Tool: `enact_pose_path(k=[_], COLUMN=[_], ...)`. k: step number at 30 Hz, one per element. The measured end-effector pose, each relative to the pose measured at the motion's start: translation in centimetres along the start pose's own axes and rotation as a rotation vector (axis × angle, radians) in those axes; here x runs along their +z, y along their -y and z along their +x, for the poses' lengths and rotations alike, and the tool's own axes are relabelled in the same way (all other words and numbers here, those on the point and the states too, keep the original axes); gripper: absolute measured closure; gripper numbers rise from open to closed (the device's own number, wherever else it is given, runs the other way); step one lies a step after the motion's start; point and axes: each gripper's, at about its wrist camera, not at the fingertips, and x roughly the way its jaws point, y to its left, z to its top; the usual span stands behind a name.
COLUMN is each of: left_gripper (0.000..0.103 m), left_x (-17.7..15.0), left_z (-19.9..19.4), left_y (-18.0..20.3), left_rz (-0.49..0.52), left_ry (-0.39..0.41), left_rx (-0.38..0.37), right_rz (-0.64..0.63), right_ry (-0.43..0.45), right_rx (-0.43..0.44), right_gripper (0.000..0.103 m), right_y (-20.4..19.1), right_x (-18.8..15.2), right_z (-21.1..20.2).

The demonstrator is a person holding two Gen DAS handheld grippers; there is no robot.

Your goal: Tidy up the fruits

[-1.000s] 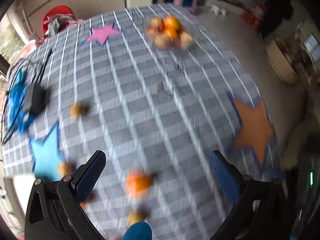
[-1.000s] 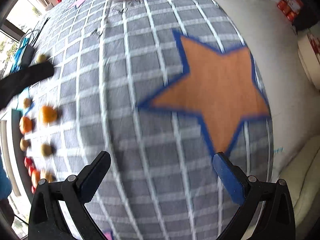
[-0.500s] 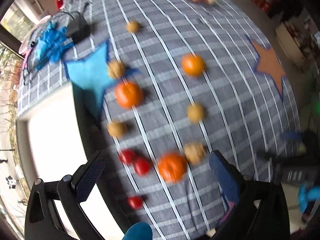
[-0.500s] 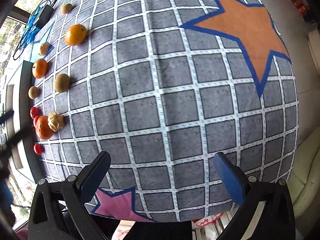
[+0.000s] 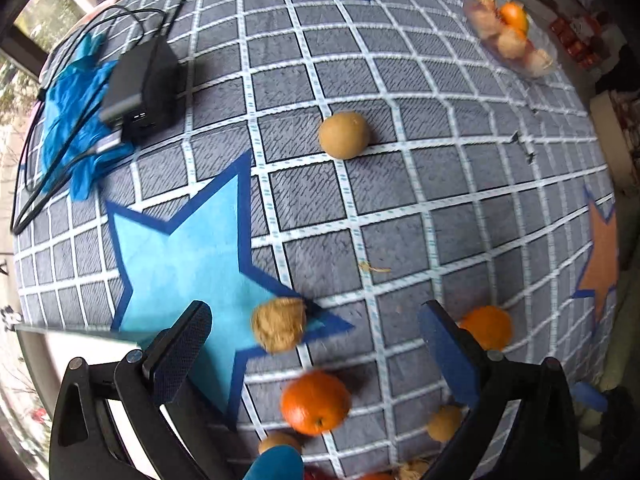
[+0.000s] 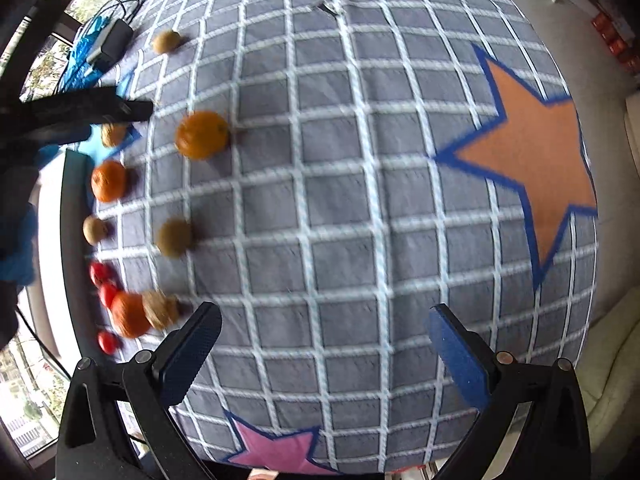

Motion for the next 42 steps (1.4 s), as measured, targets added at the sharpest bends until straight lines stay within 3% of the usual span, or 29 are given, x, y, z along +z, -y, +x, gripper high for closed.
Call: enact_pose_path(k=[3,9,12,13,15,17,19,20,21,24,26,29,35,42], left_gripper=[0.0,0.0,0.0,0.0,0.0,0.002,0.007,0.012,0.015,0.043,0.078,0.078,0.078,0.078], left_x=[0.1,-0.6,-1.2,0.1,-0.4,0.1,-0.3,-0.4,-0.9,-1.2,-1.2,-1.2,-2.8,-6.1], left_z=[1.9,2.0,1.9,2.5,2.3,2.2,2.0,1.8,1.4,0.2,-0.3,-0.7,-4.3,-8.4], left_y=[-0.1,-1.4,-1.6,-1.3,-1.1,-1.2,-1.1,-1.2,-1.4,-1.4,-1.0,-1.1,-0.4,-0.6], left_rz=[0.018,-0.006,0.003,0.003,0.011,0.015,0.01,0.008,0.006,0.01,0.019,0.004,0.002,0.026], left_ry=[-0.044,-0.064,-0.106,-0.107,-0.096,-0.086,-0.074,-0.066,-0.059,-0.019,-0.003,-0.002,0.066,0.137], left_rx=[0.029,0.014,0.014,0.015,0.015,0.015,0.017,0.017,0.018,0.018,0.018,-0.043,-0.09,-0.051], right_rz=[-0.019,-0.098,-0.135,-0.142,-0.155,-0.157,-0.163,-0.173,-0.172,-0.139,-0.111,-0.072,0.011,0.038], right_ry=[0.024,0.046,0.062,0.067,0.07,0.05,0.039,0.046,0.046,0.055,0.054,0.059,0.067,0.05], right_rx=[0.008,0.023,0.017,0.016,0.032,0.061,0.06,0.054,0.06,0.085,0.113,0.122,0.152,0.185], right_gripper=[0.0,0.0,0.0,0.0,0.013,0.038,0.057,0.062,0.062,0.062,0.064,0.064,0.064,0.064], right_y=[-1.9,-6.8,-8.1,-8.1,-8.6,-8.9,-9.9,-11.0,-11.3,-10.5,-9.8,-8.2,-7.4,-6.5], right_x=[2.9,8.7,9.9,10.1,10.7,11.0,11.3,11.4,11.0,10.7,10.4,9.5,8.0,5.9], right_z=[-0.1,0.9,2.0,1.9,2.2,2.5,2.9,2.8,3.3,2.0,1.1,1.1,2.6,2.7])
